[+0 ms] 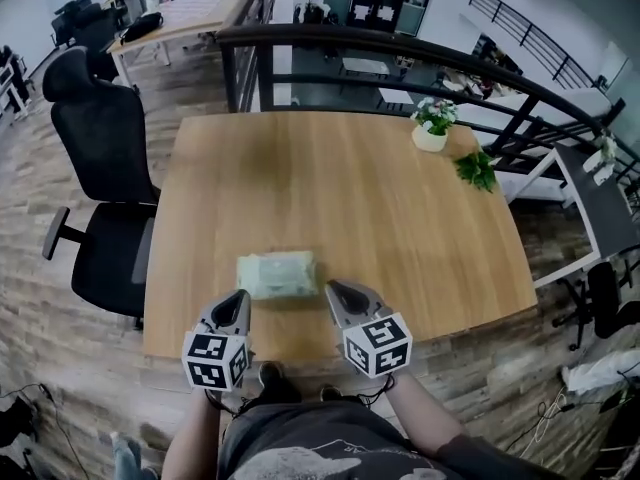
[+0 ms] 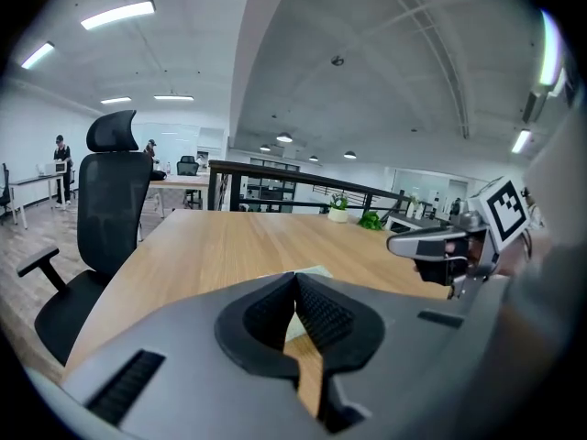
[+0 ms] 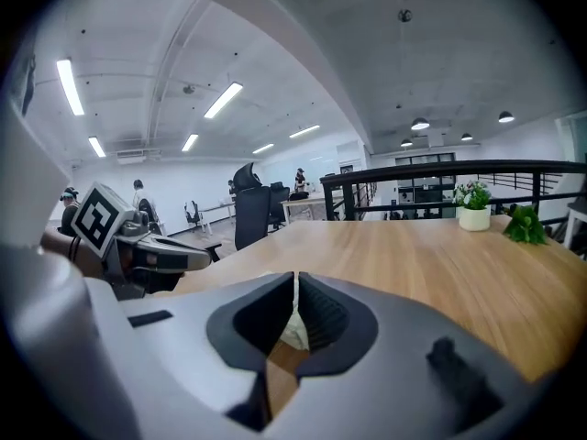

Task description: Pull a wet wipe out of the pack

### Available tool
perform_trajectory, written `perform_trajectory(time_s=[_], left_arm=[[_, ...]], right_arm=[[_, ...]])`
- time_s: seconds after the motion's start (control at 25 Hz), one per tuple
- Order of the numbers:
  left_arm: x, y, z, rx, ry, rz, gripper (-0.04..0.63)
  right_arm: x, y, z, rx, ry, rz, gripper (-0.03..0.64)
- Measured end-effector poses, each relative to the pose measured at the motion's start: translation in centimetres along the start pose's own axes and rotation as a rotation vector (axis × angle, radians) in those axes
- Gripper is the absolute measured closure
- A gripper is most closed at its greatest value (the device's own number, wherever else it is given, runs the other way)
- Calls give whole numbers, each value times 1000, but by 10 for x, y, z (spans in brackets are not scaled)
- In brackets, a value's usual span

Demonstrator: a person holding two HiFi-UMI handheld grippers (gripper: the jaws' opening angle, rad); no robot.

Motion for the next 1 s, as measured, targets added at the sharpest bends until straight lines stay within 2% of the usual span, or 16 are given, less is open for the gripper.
perform_trajectory(time_s=[0.24,0.44,0.6,0.8,1.0], left_arm=[[16,-24,11,26,-50,90,581],[31,-33,21,66,-83,172,581],[37,-36,23,92,-77,227,581],[38,-34,19,123,-59,285,581],[46,-31,15,145,-69,289,581]], right_arm=[[31,-26,10,-42,-109,-6,591],[52,-47,19,-177,-202,5,584],[61,-61,26,-259,-261,28,499],[64,-62,32,-240,-285,59,491],[67,-42,41,-229,-332,84,482]])
Point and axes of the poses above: the fingertips, and each gripper's own axes: x forward along the fingers, y to its right, z out of its underside, the point moved 4 cm from there along -x, backward along the fingers, and after that the axes turned 6 degrees about x, right-handed, at the moved point
